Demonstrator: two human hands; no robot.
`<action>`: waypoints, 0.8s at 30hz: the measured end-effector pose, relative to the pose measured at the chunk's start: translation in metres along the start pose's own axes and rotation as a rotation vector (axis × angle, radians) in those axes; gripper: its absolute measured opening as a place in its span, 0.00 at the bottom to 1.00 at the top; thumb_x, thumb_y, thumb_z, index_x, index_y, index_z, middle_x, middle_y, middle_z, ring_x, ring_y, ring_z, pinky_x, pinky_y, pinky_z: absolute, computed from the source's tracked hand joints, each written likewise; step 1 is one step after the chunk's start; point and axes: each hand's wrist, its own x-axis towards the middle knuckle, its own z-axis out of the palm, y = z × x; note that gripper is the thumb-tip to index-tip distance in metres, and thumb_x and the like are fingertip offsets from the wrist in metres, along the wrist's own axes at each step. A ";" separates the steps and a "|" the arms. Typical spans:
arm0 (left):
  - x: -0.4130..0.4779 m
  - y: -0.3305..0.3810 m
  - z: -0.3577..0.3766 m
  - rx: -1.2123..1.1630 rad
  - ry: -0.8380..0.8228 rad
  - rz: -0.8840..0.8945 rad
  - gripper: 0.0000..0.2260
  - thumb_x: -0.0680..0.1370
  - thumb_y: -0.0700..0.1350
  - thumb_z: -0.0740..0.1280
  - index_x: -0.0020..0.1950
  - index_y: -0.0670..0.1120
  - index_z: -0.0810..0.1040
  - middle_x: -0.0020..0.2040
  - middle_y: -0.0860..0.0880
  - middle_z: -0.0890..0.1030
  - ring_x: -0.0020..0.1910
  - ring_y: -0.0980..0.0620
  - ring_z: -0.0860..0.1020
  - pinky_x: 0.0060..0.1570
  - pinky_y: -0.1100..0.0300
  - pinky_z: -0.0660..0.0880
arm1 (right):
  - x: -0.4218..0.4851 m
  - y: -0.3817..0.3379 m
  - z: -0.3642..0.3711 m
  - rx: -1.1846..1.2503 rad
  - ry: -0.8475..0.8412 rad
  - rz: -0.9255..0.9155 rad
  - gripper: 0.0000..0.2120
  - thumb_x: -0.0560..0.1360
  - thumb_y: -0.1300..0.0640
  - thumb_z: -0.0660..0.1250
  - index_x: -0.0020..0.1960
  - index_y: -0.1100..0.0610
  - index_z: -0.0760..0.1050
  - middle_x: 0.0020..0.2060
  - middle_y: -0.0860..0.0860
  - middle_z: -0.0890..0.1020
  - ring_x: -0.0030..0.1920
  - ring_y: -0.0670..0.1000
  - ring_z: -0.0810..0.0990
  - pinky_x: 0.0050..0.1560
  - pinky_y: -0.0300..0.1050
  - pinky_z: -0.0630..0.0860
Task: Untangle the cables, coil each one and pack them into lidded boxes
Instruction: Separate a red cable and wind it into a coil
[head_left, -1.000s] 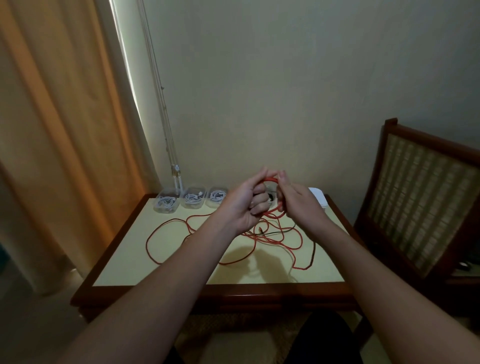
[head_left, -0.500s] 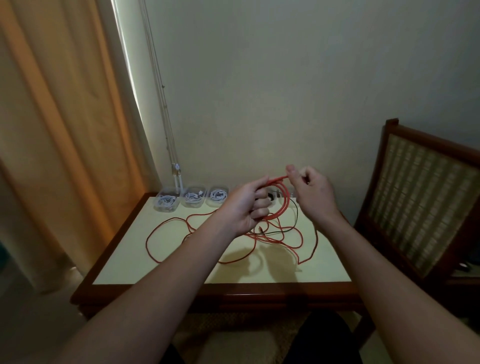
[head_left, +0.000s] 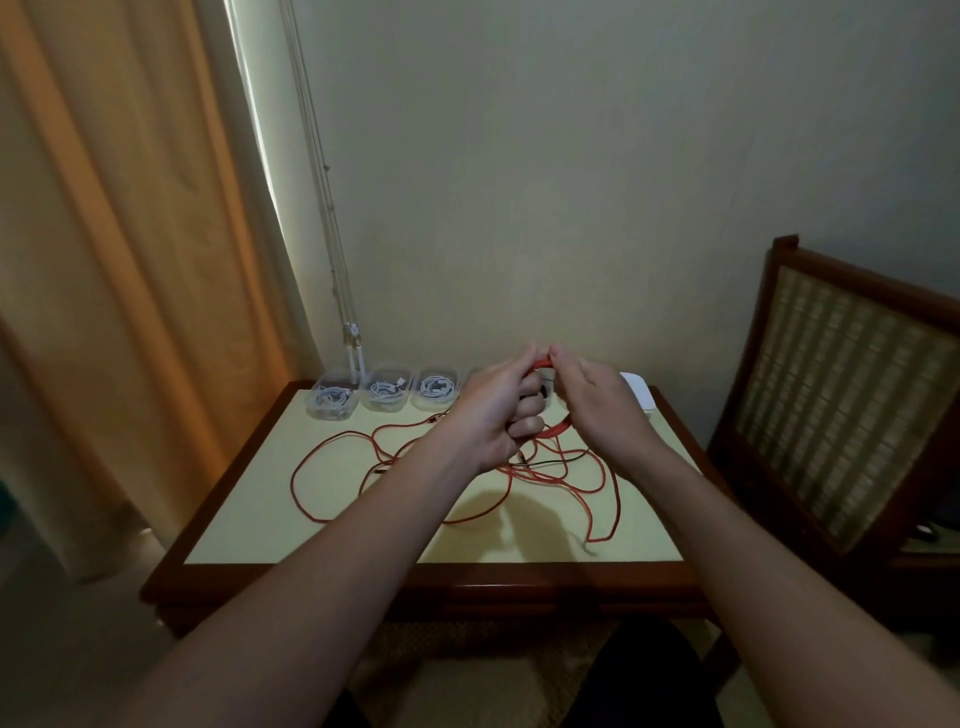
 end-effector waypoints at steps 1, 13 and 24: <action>0.000 0.000 0.001 0.013 0.004 0.003 0.09 0.85 0.50 0.59 0.49 0.47 0.74 0.24 0.55 0.60 0.18 0.60 0.55 0.14 0.68 0.51 | 0.000 0.000 0.000 -0.006 0.004 -0.007 0.22 0.86 0.48 0.53 0.37 0.55 0.71 0.30 0.52 0.71 0.30 0.46 0.66 0.34 0.48 0.60; 0.013 0.031 -0.027 -0.147 0.091 -0.041 0.11 0.84 0.45 0.59 0.53 0.42 0.79 0.21 0.55 0.58 0.16 0.60 0.55 0.13 0.68 0.50 | 0.025 0.024 0.007 0.057 0.151 0.038 0.23 0.82 0.43 0.62 0.41 0.61 0.76 0.30 0.50 0.75 0.30 0.43 0.67 0.33 0.43 0.64; 0.047 0.058 -0.123 -0.433 0.374 0.063 0.12 0.82 0.42 0.55 0.54 0.41 0.77 0.24 0.54 0.63 0.19 0.58 0.56 0.17 0.65 0.51 | 0.042 0.113 0.002 -0.187 0.122 -0.026 0.12 0.81 0.48 0.67 0.41 0.51 0.75 0.35 0.45 0.78 0.34 0.44 0.73 0.38 0.47 0.71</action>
